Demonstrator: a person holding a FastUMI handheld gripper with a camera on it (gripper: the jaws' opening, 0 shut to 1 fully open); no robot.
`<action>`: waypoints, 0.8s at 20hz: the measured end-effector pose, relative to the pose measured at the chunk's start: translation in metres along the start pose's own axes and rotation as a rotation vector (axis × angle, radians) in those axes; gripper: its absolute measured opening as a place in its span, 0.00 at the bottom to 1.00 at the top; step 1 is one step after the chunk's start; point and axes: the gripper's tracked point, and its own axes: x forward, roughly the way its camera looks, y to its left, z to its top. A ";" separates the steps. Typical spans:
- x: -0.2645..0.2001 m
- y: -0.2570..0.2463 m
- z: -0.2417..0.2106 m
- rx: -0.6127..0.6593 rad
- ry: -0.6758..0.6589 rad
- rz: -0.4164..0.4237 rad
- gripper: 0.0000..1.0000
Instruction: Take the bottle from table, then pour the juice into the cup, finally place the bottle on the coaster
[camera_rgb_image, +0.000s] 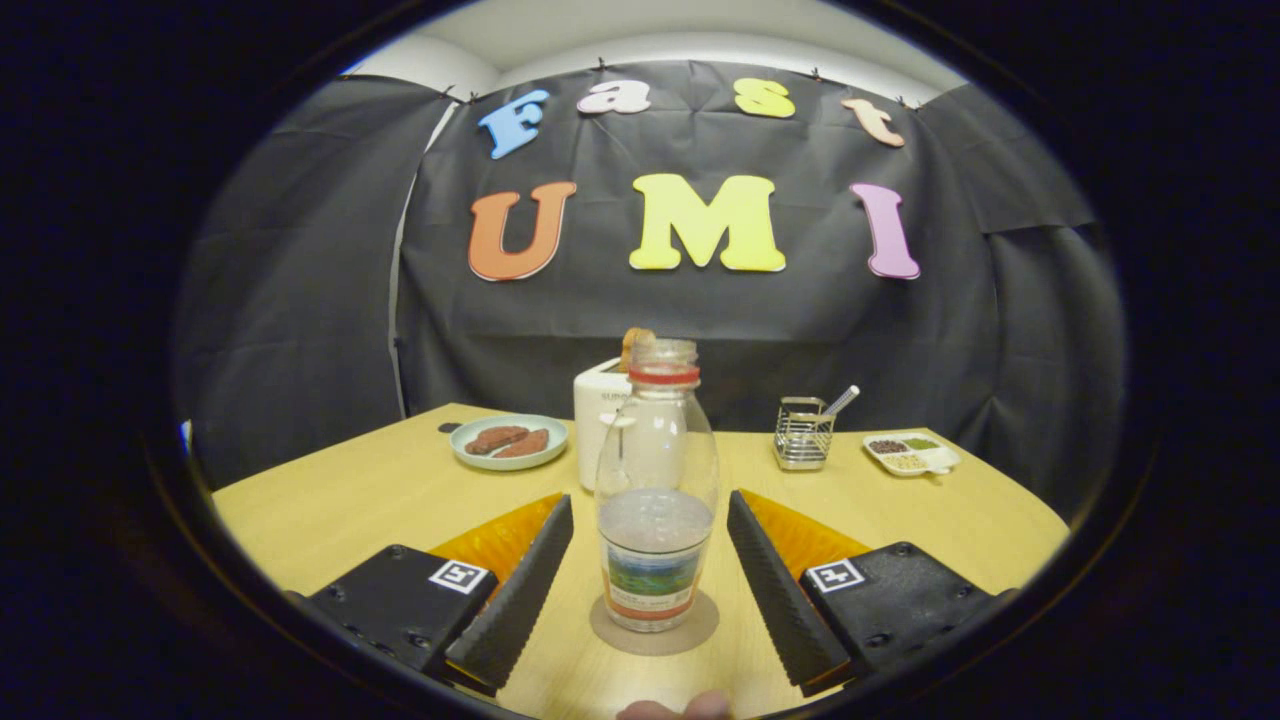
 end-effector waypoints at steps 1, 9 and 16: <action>-0.008 0.000 0.010 0.007 -0.009 0.001 1.00; -0.111 -0.029 0.132 -0.029 -0.142 -0.107 1.00; -0.221 -0.045 0.219 -0.091 -0.235 -0.185 1.00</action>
